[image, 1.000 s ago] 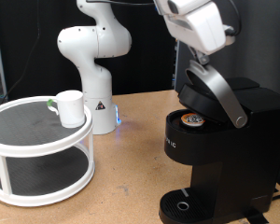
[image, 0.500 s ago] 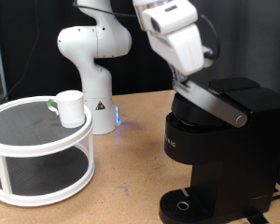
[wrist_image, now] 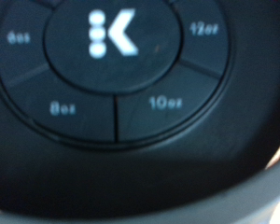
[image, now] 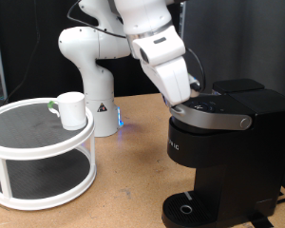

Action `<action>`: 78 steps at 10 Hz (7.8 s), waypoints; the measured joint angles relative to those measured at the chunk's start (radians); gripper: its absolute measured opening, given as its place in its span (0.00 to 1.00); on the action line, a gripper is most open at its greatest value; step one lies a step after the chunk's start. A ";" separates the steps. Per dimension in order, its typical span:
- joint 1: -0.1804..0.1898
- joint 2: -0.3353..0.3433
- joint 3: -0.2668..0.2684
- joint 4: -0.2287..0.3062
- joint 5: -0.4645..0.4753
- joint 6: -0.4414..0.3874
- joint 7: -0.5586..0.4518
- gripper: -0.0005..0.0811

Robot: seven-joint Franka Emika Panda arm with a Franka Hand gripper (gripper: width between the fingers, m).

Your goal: Make a cup of coffee with the keurig machine

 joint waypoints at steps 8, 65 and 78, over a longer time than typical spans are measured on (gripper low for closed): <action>0.000 0.028 0.000 -0.040 -0.004 0.065 -0.006 0.01; -0.263 -0.463 -0.614 -0.294 0.398 -0.647 -0.303 0.01; -0.271 -0.351 -0.814 -0.170 0.263 -0.824 -0.421 0.01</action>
